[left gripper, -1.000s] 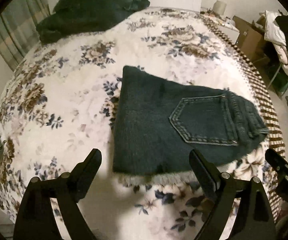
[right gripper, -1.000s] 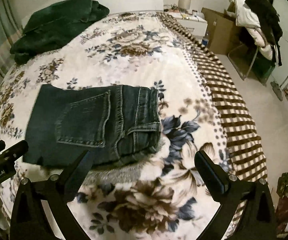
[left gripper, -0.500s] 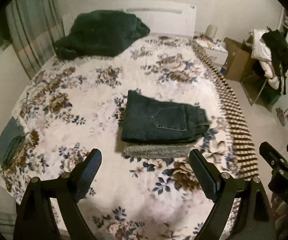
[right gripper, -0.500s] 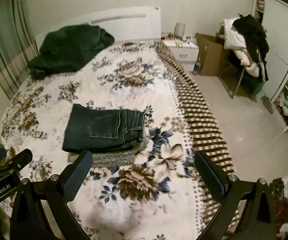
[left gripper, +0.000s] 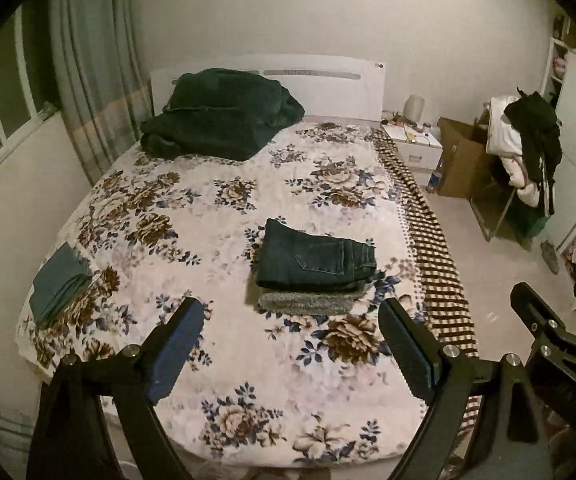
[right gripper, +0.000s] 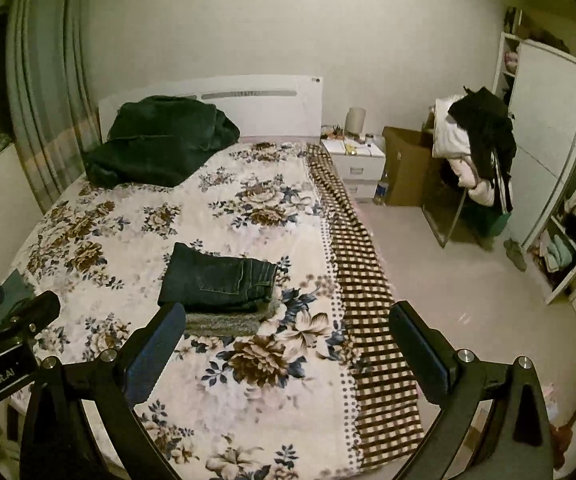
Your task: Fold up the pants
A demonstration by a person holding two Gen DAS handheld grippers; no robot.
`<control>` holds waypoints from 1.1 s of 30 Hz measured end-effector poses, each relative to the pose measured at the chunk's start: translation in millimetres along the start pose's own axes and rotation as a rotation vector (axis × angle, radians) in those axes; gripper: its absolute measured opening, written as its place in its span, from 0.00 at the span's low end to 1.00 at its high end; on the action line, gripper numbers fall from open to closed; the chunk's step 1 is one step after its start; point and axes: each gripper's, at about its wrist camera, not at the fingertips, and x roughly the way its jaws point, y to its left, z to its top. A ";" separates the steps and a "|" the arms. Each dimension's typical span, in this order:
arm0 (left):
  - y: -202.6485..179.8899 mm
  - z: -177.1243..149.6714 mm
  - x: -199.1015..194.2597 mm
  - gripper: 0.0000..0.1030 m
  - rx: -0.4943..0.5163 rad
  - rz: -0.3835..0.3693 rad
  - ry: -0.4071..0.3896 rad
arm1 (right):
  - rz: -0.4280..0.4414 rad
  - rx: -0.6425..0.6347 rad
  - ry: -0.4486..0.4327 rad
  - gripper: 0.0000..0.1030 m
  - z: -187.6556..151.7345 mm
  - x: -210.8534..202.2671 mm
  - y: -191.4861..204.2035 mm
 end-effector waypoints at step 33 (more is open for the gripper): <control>26.7 -9.4 -53.0 0.99 0.023 0.063 -0.062 | 0.050 0.023 0.011 1.00 12.8 -66.5 17.0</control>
